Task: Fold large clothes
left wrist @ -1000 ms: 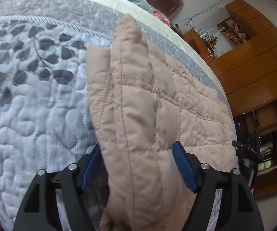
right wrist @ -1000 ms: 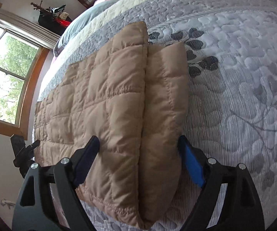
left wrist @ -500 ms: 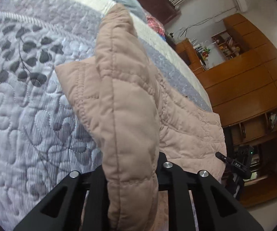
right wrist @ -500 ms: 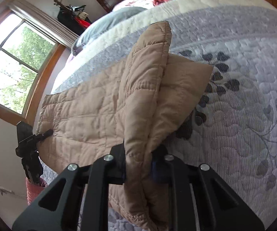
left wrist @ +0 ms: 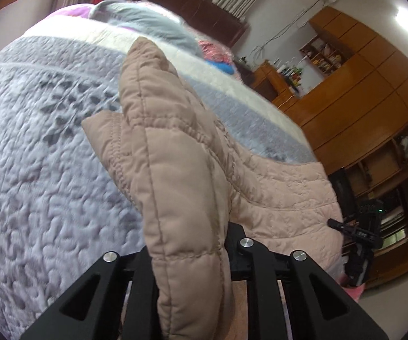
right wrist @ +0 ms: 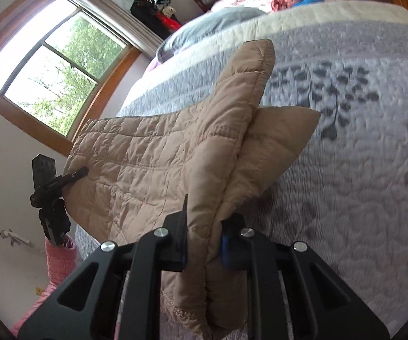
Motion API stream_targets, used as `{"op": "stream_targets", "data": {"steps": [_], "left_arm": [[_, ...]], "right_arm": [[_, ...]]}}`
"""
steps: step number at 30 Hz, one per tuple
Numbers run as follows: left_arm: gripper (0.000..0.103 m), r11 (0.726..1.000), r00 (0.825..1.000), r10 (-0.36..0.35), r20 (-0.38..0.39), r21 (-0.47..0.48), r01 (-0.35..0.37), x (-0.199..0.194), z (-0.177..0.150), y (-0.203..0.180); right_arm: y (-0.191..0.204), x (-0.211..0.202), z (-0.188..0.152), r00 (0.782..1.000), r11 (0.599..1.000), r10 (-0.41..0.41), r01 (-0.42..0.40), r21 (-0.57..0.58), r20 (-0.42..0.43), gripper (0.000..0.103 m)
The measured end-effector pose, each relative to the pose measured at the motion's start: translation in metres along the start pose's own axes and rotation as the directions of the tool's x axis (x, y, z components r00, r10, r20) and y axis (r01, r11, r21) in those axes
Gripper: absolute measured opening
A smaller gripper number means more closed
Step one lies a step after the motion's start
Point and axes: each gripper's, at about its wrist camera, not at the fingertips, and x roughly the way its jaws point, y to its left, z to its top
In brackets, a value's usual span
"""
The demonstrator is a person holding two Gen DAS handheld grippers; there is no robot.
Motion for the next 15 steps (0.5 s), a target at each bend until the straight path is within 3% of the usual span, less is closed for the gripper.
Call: {"op": "stream_targets", "data": {"steps": [4, 7, 10, 15], "left_arm": [[0.026, 0.994, 0.993, 0.089, -0.08, -0.064, -0.094, 0.033, -0.025, 0.049], [0.036, 0.991, 0.995, 0.052, -0.083, -0.121, -0.062, 0.053, -0.036, 0.075], [0.037, 0.988, 0.998, 0.01, -0.056, -0.153, -0.018, 0.055, -0.041, 0.083], [0.04, 0.988, 0.998, 0.048, -0.05, -0.145, -0.055, 0.053, -0.043, 0.076]], "right_arm": [[-0.022, 0.032, -0.013, 0.994, 0.996, -0.069, 0.073, 0.053, -0.079, 0.018], [-0.039, 0.047, -0.018, 0.991, 0.993, -0.069, 0.079, 0.089, -0.113, 0.022], [-0.046, 0.057, -0.021, 0.99, 0.991, -0.069, 0.082, 0.101, -0.122, 0.024], [-0.041, 0.059, -0.022, 0.987, 0.99, -0.104, 0.115, 0.087, -0.124, 0.027]]}}
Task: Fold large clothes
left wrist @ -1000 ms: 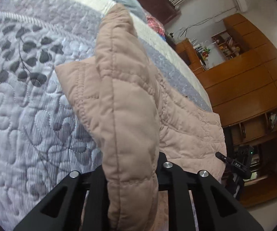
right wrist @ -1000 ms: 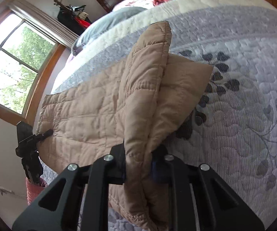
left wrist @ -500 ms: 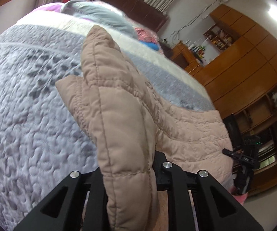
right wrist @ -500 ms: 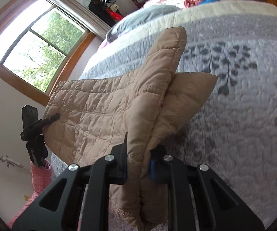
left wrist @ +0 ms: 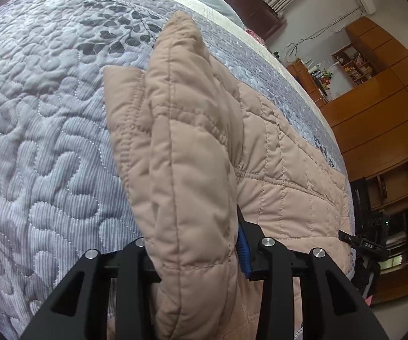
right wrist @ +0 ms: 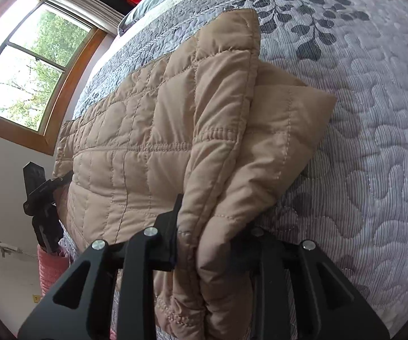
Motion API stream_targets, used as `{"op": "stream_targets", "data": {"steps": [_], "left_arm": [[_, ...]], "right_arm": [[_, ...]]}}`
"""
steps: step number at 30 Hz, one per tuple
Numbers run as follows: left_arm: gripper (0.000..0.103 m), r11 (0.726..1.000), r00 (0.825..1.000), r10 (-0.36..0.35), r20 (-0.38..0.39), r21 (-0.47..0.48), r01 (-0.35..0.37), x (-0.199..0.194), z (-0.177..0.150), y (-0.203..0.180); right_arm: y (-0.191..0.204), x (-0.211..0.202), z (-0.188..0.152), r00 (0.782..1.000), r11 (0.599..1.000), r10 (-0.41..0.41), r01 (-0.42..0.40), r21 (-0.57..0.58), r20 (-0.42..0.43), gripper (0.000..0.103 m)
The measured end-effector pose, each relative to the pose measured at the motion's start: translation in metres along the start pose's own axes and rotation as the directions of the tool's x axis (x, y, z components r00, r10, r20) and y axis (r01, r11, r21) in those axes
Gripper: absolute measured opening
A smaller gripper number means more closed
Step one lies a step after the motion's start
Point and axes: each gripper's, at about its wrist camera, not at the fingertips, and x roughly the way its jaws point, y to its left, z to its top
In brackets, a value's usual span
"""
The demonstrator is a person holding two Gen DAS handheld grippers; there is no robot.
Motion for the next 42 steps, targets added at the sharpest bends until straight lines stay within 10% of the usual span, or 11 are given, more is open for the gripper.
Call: {"op": "stream_targets", "data": {"steps": [13, 24, 36, 42], "left_arm": [[0.05, 0.979, 0.962, 0.196, 0.19, -0.093, -0.181, -0.117, -0.084, -0.012], [0.062, 0.967, 0.974, 0.033, 0.223, -0.252, 0.024, -0.098, -0.155, -0.006], [0.063, 0.897, 0.954, -0.024, 0.3, -0.415, 0.153, -0.052, -0.125, 0.024], [0.024, 0.891, 0.942, -0.046, 0.332, -0.413, 0.189, -0.048, -0.12, 0.028]], "right_arm": [[0.065, -0.074, -0.043, 0.967, 0.951, -0.212, 0.238, -0.199, 0.143, 0.036], [0.07, -0.029, -0.055, 0.959, 0.916, -0.281, 0.279, -0.287, 0.035, 0.019], [0.034, -0.006, -0.053, 0.98, 0.965, -0.194, 0.185, -0.188, -0.035, 0.012], [0.034, -0.015, -0.051, 0.978, 0.967, -0.198, 0.184, -0.174, -0.064, 0.011]]}}
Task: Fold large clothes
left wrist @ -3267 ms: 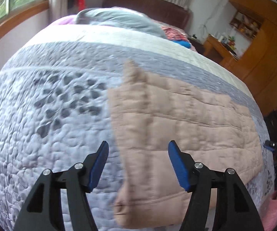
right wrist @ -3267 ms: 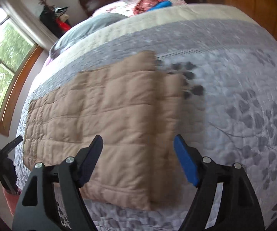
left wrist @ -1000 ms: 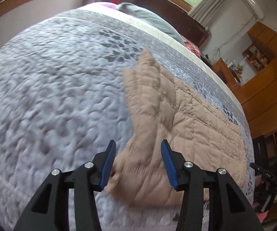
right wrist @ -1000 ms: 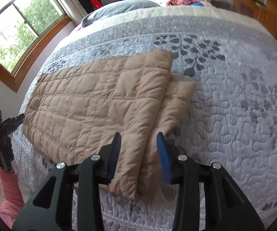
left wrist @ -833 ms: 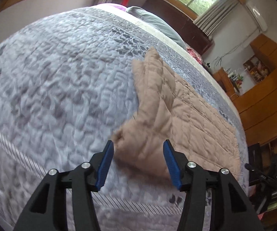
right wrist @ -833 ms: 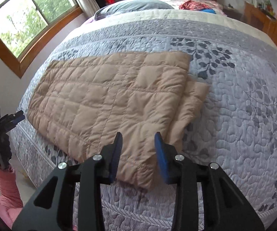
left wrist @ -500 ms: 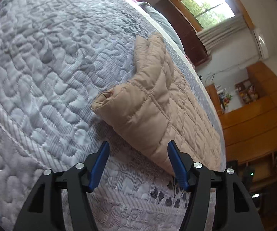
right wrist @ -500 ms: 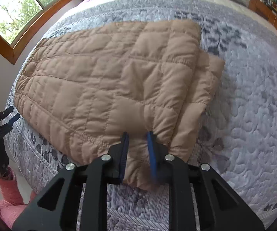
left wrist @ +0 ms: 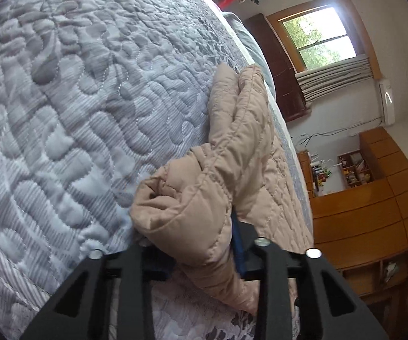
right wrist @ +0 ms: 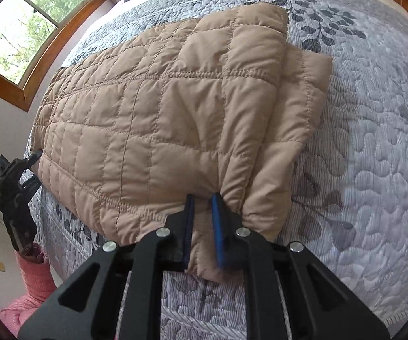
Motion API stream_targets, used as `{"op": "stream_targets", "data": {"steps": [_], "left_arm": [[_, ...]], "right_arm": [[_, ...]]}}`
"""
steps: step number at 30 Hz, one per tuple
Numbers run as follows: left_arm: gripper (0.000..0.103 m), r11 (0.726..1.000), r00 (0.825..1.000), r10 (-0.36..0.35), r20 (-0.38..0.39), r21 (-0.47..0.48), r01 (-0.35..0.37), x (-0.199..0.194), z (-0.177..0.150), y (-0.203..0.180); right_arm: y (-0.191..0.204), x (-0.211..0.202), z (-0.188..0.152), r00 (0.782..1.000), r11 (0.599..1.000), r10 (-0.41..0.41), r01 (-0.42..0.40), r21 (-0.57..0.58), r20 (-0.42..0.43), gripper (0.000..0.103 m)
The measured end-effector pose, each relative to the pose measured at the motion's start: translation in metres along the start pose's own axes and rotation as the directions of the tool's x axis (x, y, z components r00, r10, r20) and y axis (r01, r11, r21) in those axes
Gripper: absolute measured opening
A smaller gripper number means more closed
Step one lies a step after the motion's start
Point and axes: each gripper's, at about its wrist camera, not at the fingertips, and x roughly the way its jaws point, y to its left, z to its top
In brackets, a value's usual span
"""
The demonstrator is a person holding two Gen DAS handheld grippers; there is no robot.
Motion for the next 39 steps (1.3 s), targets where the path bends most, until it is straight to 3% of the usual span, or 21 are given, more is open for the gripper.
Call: {"op": "stream_targets", "data": {"steps": [3, 6, 9, 17, 21, 24, 28, 31, 36, 39], "left_arm": [[0.019, 1.0, 1.0, 0.002, 0.025, 0.026, -0.003, -0.004, -0.005, -0.006], [0.018, 1.0, 1.0, 0.018, 0.018, 0.016, -0.019, 0.002, -0.005, -0.003], [0.019, 1.0, 1.0, -0.01, -0.001, -0.02, 0.01, 0.008, -0.011, 0.012], [0.018, 1.0, 1.0, -0.024, -0.013, -0.009, 0.024, 0.012, -0.008, 0.018], [0.015, 0.997, 0.999, 0.036, 0.029, 0.07, -0.038, 0.001, -0.008, -0.006], [0.013, 0.982, 0.994, 0.028, 0.106, 0.183, -0.047, -0.019, -0.014, -0.037], [0.013, 0.923, 0.985, -0.014, 0.173, 0.38, -0.054, -0.041, -0.029, -0.098], [0.013, 0.83, 0.982, -0.038, 0.183, 0.553, -0.071, -0.044, -0.051, -0.153], [0.013, 0.661, 0.995, -0.066, 0.071, 0.75, -0.01, -0.02, -0.101, -0.223], [0.013, 0.606, 0.998, -0.046, -0.03, 0.794, 0.052, 0.006, -0.127, -0.24]], "right_arm": [[0.002, -0.009, -0.007, 1.0, 0.999, -0.022, 0.022, -0.023, -0.005, 0.011], [0.002, -0.008, -0.014, 1.0, 0.999, -0.026, 0.025, -0.029, -0.013, 0.011], [-0.001, 0.0, -0.016, 1.0, 1.0, -0.011, 0.011, -0.027, -0.011, 0.011], [-0.008, 0.012, -0.012, 1.0, 1.0, 0.015, -0.015, -0.007, 0.007, 0.009], [-0.008, 0.01, -0.012, 1.0, 1.0, -0.004, 0.004, -0.002, 0.009, 0.009], [-0.004, 0.011, -0.013, 1.0, 1.0, -0.005, 0.005, 0.008, 0.006, 0.009], [-0.002, 0.012, -0.012, 1.0, 0.999, 0.011, -0.011, 0.03, -0.007, 0.009], [-0.003, 0.011, -0.01, 1.0, 0.999, 0.011, -0.01, 0.036, -0.013, 0.009], [-0.006, 0.008, -0.008, 1.0, 0.999, 0.017, -0.016, 0.052, -0.016, 0.01], [-0.007, 0.006, -0.009, 1.0, 0.998, 0.018, -0.017, 0.053, -0.016, 0.01]]}}
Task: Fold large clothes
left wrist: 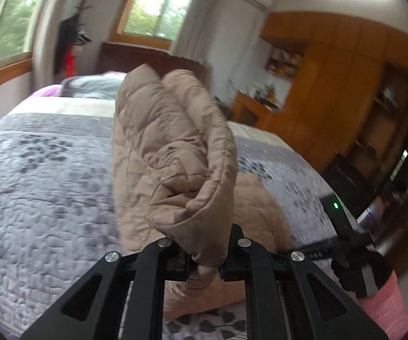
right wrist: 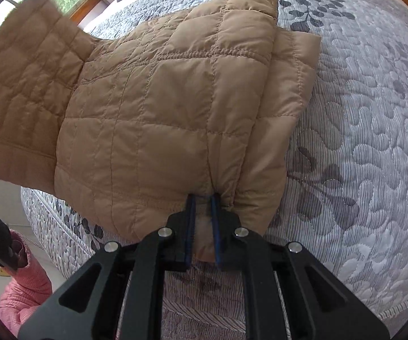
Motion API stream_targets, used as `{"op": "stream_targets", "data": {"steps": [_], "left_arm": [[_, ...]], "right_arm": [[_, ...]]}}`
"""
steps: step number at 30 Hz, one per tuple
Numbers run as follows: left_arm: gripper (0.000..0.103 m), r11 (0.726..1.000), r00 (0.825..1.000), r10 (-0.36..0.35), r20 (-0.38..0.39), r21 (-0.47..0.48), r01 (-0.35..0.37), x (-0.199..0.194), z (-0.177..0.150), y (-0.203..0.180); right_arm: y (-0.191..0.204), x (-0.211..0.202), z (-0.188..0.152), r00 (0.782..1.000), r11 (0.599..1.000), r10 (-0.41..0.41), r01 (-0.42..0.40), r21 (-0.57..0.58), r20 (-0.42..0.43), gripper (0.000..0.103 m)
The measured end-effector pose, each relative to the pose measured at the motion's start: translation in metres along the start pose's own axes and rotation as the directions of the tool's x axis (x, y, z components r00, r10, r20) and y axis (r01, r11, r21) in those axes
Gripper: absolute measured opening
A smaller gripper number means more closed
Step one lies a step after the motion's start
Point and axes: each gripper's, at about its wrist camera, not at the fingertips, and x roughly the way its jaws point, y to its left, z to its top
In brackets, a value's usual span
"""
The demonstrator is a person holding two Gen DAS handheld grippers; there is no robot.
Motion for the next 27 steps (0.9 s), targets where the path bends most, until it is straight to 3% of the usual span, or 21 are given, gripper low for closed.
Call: {"op": "stream_targets", "data": {"steps": [4, 9, 15, 27], "left_arm": [[0.013, 0.998, 0.989, -0.06, -0.135, 0.005, 0.062, 0.044, -0.012, -0.01], [0.013, 0.992, 0.954, -0.116, -0.275, -0.076, 0.098, 0.094, -0.035, 0.006], [0.015, 0.992, 0.949, -0.126, -0.29, -0.063, 0.112, 0.112, -0.047, 0.01], [0.018, 0.982, 0.949, -0.171, -0.264, -0.122, 0.143, 0.098, -0.051, 0.022]], "right_arm": [[0.0, 0.0, -0.002, 1.0, 1.0, 0.008, -0.008, 0.006, -0.002, 0.01], [-0.003, -0.001, -0.001, 1.0, 1.0, 0.008, -0.008, 0.002, -0.005, 0.01], [-0.004, 0.0, 0.002, 1.0, 1.0, 0.003, -0.003, 0.003, -0.009, 0.01], [0.015, 0.007, 0.0, 0.999, 0.999, -0.051, 0.051, -0.011, -0.014, 0.014]]}}
